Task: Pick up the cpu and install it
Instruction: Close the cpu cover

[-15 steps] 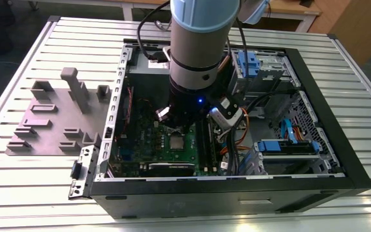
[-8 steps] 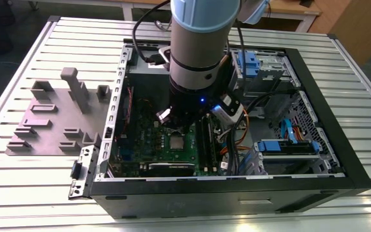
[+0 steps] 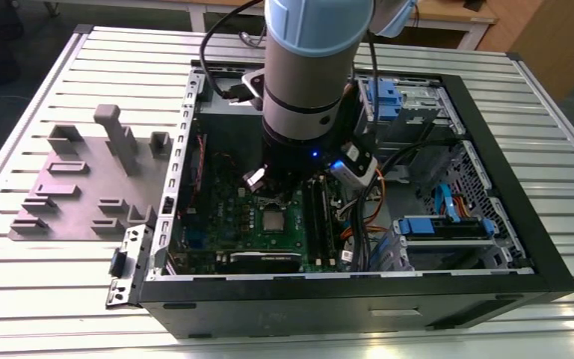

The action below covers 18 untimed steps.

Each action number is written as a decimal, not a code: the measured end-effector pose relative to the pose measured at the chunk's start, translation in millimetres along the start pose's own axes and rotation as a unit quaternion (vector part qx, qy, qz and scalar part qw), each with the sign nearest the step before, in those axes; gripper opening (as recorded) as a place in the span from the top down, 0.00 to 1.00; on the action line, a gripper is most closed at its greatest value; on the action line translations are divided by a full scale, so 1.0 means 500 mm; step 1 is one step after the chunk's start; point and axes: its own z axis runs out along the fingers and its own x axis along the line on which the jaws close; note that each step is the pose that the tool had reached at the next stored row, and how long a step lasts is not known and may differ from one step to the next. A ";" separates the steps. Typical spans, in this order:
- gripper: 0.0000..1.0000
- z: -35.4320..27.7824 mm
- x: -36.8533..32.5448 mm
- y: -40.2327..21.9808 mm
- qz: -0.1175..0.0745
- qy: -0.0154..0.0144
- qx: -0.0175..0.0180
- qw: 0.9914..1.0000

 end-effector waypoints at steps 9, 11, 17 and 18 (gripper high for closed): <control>0.89 0.001 -0.009 -0.006 -0.029 0.001 -0.004 1.000; 0.89 0.001 -0.015 -0.009 -0.029 0.001 -0.004 1.000; 0.89 0.001 -0.018 -0.010 -0.029 0.001 -0.004 1.000; 0.89 0.001 -0.018 -0.010 -0.029 0.001 -0.004 1.000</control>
